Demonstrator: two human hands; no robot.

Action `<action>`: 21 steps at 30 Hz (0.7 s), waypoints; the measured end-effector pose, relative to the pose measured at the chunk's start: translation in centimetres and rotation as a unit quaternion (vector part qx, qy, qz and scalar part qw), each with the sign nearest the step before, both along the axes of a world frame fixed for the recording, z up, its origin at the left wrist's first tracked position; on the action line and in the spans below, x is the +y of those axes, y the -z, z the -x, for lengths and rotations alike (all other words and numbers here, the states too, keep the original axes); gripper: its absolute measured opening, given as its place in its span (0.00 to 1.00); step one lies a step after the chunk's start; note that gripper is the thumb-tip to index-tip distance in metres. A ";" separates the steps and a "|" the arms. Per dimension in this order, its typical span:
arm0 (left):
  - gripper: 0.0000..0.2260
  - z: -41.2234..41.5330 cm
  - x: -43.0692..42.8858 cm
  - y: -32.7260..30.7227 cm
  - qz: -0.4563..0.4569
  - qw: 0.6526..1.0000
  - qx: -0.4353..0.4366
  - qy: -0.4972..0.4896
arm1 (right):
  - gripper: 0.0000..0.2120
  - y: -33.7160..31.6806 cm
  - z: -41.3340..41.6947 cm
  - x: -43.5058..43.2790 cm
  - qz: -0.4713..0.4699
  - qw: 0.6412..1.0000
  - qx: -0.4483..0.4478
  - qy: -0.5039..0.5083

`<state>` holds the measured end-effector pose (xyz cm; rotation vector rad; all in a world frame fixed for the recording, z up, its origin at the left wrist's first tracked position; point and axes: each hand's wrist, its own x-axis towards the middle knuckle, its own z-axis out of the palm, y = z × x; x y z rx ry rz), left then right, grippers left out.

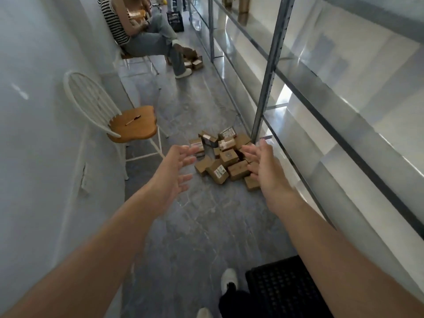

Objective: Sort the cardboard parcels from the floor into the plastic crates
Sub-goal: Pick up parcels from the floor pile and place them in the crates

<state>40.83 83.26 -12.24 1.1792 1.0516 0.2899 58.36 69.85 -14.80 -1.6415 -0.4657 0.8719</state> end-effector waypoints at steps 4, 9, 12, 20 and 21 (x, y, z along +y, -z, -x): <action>0.20 -7.2 8.4 3.3 -0.003 1.000 0.024 -0.002 | 0.24 4.0 -6.6 8.1 0.031 0.999 0.012 0.014; 0.19 -14.7 16.5 8.1 0.021 0.999 0.040 -0.010 | 0.27 8.3 -13.5 17.0 0.079 0.996 0.040 0.016; 0.24 -18.3 21.1 9.8 0.053 0.997 0.062 -0.011 | 0.35 9.7 -16.1 22.2 0.102 0.992 0.070 0.021; 0.26 -27.1 33.7 18.3 0.083 0.994 0.077 0.002 | 0.30 17.7 -23.6 34.2 0.168 0.983 0.054 0.045; 0.27 -28.3 35.4 20.2 0.091 0.993 0.076 0.007 | 0.29 19.5 -24.4 35.7 0.174 0.983 0.048 0.042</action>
